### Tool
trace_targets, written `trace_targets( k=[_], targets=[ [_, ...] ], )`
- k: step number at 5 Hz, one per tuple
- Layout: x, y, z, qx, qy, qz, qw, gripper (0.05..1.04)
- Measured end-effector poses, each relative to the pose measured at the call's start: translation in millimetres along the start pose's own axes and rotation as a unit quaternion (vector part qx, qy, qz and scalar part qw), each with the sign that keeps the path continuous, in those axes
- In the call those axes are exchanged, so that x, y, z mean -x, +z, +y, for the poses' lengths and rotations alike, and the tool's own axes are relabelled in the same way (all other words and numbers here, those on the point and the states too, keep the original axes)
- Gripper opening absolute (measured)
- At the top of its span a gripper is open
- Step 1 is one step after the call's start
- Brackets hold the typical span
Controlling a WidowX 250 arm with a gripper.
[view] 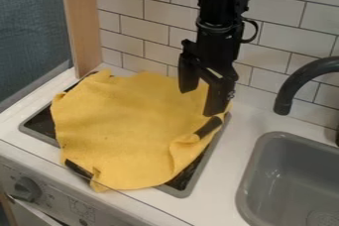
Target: Fold the cloth from the bottom to the top
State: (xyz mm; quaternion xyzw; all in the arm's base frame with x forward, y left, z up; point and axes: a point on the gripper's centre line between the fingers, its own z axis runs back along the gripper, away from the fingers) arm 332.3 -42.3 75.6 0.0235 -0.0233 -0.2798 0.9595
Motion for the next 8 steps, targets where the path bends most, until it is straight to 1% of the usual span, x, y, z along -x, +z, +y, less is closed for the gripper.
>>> trace_targets(
  k=[1, 2, 3, 4, 5, 6, 7, 8],
  targets=[
    [5, -9, -4, 0.007, 0.0, 0.016, 0.9998, 0.998],
    [26, -18, -9, 0.012, 0.008, 0.039, 0.9991, 0.998],
    [41, -8, -5, -0.011, 0.01, 0.037, 0.9992, 0.998],
    [61, -13, -6, -0.028, 0.001, 0.055, 0.9981, 0.998],
    [73, -22, -5, -0.047, 0.007, 0.067, 0.9966, 0.998],
    [78, -35, -5, -0.071, 0.002, 0.083, 0.994, 0.998],
    [83, -57, -4, -0.077, -0.002, 0.107, 0.9912, 0.998],
    [88, -69, -4, -0.079, -0.008, 0.123, 0.9893, 0.998]
  ],
)
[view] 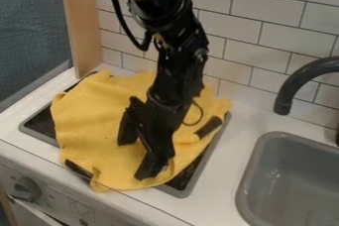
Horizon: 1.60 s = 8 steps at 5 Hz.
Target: Fold the cloth from the bottom to the top
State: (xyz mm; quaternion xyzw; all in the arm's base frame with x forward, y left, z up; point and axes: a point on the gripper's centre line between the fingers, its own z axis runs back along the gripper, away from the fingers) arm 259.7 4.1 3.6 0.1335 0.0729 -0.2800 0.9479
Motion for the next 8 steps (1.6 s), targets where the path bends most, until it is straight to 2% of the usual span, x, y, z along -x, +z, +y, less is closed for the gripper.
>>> trace_targets(
  k=[2, 3, 5, 6, 7, 8],
  targets=[
    [23, -14, -10, 0.001, -0.016, 0.026, 0.9995, 0.998],
    [27, -16, -8, 0.002, -0.008, 0.024, 0.9997, 0.956],
    [24, -18, -7, 0.0, -0.002, 0.022, 0.9998, 0.383],
    [22, -19, -5, -0.002, 0.003, 0.023, 0.9997, 0.164],
    [22, -20, -5, 0.002, 0.008, 0.022, 0.9997, 0.058],
    [25, -18, 1, 0.02, 0.014, 0.012, 0.9996, 0.049]
  ],
)
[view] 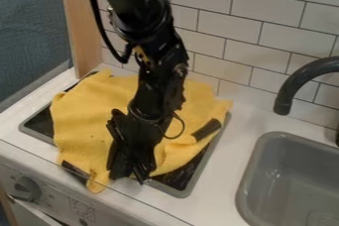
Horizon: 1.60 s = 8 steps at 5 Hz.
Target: Fold the cloth from the bottom to the top
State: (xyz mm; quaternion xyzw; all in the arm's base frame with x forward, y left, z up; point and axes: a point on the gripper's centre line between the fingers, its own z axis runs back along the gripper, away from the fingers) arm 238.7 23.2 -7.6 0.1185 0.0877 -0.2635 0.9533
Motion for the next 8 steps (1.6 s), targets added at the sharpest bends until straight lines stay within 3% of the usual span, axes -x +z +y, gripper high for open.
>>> trace_targets(
  k=[3, 6, 8],
  targets=[
    [12, 31, 31, 0.046, 0.043, -0.027, 0.9977, 0.049],
    [-29, 84, 69, 0.05, 0.062, -0.083, 0.9934, 0.049],
    [-78, 88, 101, 0.064, 0.065, -0.078, 0.9928, 0.049]
  ],
)
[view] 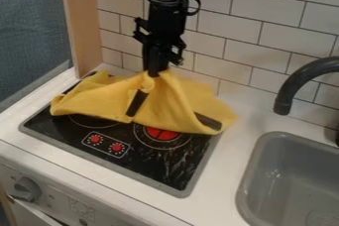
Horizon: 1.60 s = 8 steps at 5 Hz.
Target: Fold the cloth from the bottom to the top
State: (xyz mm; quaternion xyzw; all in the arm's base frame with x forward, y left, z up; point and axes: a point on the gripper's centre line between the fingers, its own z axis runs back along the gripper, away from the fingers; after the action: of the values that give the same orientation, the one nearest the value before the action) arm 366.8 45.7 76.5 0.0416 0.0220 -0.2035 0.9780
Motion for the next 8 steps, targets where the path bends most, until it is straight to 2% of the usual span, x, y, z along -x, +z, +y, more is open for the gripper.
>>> trace_targets(
  k=[1, 2, 3, 4, 5, 6, 7, 8],
  targets=[
    [-19, -4, 11, -0.002, 0.0, 0.002, 1.0, 0.049],
    [-39, -22, 18, 0.004, -0.005, 0.01, 0.9999, 0.049],
    [-43, -35, 18, 0.006, -0.012, 0.015, 0.9998, 0.049],
    [-42, -58, 5, 0.031, -0.033, -0.017, 0.9988, 0.049],
    [-35, -60, 6, 0.031, -0.033, -0.086, 0.9953, 0.049],
    [-33, -65, 13, 0.043, -0.021, -0.122, 0.9913, 0.064],
    [-31, -65, 11, 0.049, -0.021, -0.117, 0.9916, 0.204],
    [-29, -66, 11, 0.05, -0.018, -0.112, 0.9923, 0.434]
  ],
)
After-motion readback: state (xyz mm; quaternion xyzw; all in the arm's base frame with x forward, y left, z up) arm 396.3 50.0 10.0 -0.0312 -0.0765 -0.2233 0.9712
